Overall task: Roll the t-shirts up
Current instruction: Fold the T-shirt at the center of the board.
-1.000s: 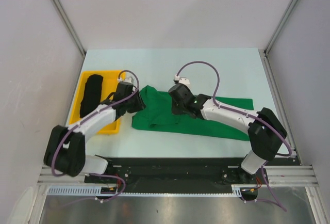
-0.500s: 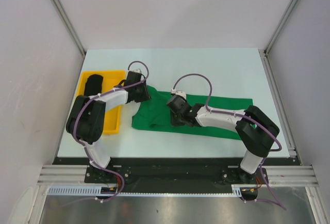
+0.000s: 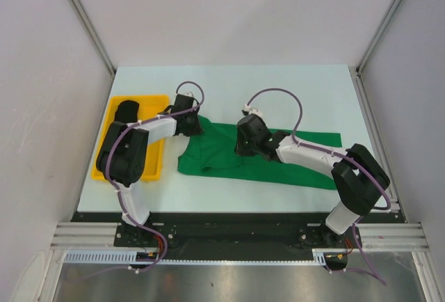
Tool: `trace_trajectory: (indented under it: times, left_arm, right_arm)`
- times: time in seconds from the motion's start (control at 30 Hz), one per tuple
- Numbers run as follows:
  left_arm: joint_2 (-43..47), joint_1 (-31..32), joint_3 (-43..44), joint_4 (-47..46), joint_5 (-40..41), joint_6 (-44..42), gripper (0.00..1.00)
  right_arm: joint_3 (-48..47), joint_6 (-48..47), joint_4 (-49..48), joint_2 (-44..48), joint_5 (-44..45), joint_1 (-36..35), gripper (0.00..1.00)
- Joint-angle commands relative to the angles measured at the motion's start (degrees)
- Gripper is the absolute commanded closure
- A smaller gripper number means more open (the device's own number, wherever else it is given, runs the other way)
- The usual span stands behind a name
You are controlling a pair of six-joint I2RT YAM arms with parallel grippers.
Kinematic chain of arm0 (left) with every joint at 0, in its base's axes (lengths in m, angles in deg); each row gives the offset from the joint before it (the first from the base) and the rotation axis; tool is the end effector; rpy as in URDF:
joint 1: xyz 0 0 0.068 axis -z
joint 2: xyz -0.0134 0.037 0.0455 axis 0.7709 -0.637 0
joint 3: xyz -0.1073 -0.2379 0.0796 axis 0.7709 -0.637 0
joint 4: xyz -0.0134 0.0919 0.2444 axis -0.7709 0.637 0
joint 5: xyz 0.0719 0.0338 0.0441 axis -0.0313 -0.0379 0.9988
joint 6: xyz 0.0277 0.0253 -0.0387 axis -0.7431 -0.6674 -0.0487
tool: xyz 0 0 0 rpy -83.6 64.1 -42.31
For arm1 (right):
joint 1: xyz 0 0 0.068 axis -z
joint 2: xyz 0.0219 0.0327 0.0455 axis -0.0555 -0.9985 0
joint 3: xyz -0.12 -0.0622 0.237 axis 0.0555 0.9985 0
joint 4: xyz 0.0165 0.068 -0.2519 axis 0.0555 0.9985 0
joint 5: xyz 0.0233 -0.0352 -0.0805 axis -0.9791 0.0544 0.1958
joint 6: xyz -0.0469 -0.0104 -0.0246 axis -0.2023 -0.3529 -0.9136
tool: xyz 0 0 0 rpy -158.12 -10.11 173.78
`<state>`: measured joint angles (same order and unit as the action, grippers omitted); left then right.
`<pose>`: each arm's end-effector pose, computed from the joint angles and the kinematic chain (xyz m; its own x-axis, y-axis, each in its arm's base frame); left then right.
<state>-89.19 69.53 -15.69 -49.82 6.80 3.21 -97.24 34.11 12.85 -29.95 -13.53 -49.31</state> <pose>0.3619 -0.1263 0.1568 -0.8198 -0.2352 -0.5221 -0.0667 0.9448 -0.3209 0.2457 0.2487 0.2116 -0.7962 0.0385 -0.6038 -0.2104 0.9180 0.3360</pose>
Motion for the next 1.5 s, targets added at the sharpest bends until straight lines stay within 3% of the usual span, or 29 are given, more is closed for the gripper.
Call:
trace_trajectory:
  times: [0.0,0.13,0.47,0.77,0.87,1.0,1.1,1.23,1.47]
  left_arm:
    - [0.8,-0.3,2.1,-0.9,0.2,-1.4,0.91]
    - [4.0,-0.3,0.9,0.7,0.9,-0.7,1.00]
    - [13.3,-0.2,-8.9,2.5,1.4,1.6,1.00]
    - [10.3,-0.2,-11.5,0.9,0.7,3.0,0.99]
    - [10.1,-0.2,-10.4,1.0,0.4,2.6,0.91]
    - [13.4,-0.2,-8.9,4.0,1.1,1.5,0.62]
    - [19.3,0.9,-8.7,6.7,1.6,1.1,0.57]
    - [25.1,5.3,-7.6,7.0,5.0,2.7,0.61]
    - [11.9,10.6,0.4,3.5,2.2,6.6,0.78]
  right_arm:
    - [-0.2,-1.2,-4.2,2.0,-3.0,4.9,0.75]
    - [-0.2,-1.5,-7.8,0.1,-5.2,8.0,0.73]
    - [-0.2,-0.5,-12.4,-10.4,-9.7,12.0,0.72]
    - [-0.2,-0.5,-12.6,-13.8,-9.6,13.3,0.72]
    - [-0.2,-1.0,-11.8,-11.9,-9.6,13.3,0.72]
    - [-0.2,-2.3,-8.5,-6.6,-9.3,13.7,0.71]
    - [-0.2,-3.6,-6.1,-2.1,-8.8,14.5,0.69]
    - [-0.2,-5.3,-3.3,1.9,-8.0,16.2,0.67]
    - [0.2,-7.4,2.2,4.0,-4.7,21.1,0.64]
